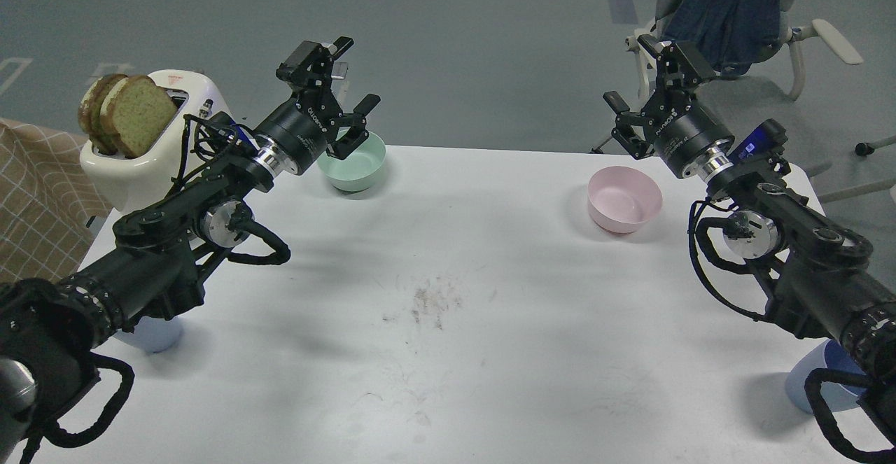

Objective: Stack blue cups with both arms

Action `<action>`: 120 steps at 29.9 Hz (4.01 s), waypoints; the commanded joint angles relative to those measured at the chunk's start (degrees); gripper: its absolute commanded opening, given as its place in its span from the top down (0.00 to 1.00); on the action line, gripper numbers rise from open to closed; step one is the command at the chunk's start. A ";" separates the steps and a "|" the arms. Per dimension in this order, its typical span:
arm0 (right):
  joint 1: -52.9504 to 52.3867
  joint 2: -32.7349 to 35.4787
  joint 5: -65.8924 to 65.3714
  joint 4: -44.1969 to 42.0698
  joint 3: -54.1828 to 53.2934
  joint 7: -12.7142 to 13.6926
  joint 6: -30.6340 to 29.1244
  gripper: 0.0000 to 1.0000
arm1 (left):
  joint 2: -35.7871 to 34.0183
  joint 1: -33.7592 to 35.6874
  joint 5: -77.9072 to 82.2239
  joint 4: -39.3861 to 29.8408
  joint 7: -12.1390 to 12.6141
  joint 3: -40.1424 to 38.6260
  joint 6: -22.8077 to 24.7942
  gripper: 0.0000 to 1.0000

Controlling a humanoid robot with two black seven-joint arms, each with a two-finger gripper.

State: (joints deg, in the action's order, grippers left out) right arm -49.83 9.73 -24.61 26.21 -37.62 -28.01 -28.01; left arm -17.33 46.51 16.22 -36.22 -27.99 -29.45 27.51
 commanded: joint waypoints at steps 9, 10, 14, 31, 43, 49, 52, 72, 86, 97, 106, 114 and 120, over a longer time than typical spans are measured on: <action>0.08 -0.15 0.00 0.33 0.00 0.01 0.01 0.00 | 0.28 -0.19 0.04 -0.43 -0.01 0.00 -0.09 0.02; 0.00 -0.15 0.00 0.33 0.00 0.01 0.01 0.00 | 0.28 -0.28 0.04 -0.43 -0.01 0.00 -0.09 0.02; 0.08 -0.23 0.00 0.42 0.00 0.01 0.01 0.00 | 0.28 -0.28 0.04 -0.52 -0.01 0.09 -0.18 0.02; 0.08 -0.23 0.00 0.42 0.00 0.01 0.01 0.00 | 0.54 -0.19 0.13 -0.61 -0.01 0.18 -0.27 0.02; 0.00 -0.67 0.00 0.42 -0.09 0.01 0.01 0.00 | 0.02 -0.01 0.31 -0.79 -0.01 0.53 -0.18 0.02; -0.09 -0.76 0.00 0.42 -0.09 0.01 0.01 0.00 | 0.28 -0.01 0.39 -1.40 -0.01 0.53 -0.27 0.02; -0.18 -0.76 0.00 0.42 -0.09 0.01 0.01 0.00 | 0.28 -0.01 0.39 -1.40 -0.01 0.44 -0.27 0.02; -0.36 -0.15 0.00 0.42 0.00 0.01 0.01 0.00 | -25.63 2.36 32.01 -23.35 -0.01 0.70 -2.99 0.05; -0.27 -0.23 -0.09 0.42 0.44 0.01 0.01 0.00 | -62.46 -10.02 68.68 -49.21 -0.01 4.74 -16.26 0.04; 0.00 -0.06 -0.01 0.77 0.53 0.01 0.01 0.00 | -68.54 -11.44 75.54 -45.71 -0.01 22.14 -22.77 0.03; -0.09 -0.06 -0.09 1.03 0.53 0.01 0.01 0.00 | -66.17 -11.61 74.75 -42.71 -0.01 23.64 -22.77 0.04; 0.26 -0.23 -0.09 1.03 0.53 0.01 0.01 0.00 | -61.77 -11.88 74.13 -38.85 -0.01 26.02 -22.94 0.14; 0.26 -0.23 -0.09 1.03 0.53 0.01 0.01 0.00 | -60.89 -12.32 74.40 -37.00 -0.01 26.54 -22.94 0.69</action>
State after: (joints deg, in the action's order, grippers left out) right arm -49.57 9.51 -24.70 27.25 -37.09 -28.00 -28.00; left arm -78.44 34.39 90.39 -73.65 -28.00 -3.25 4.58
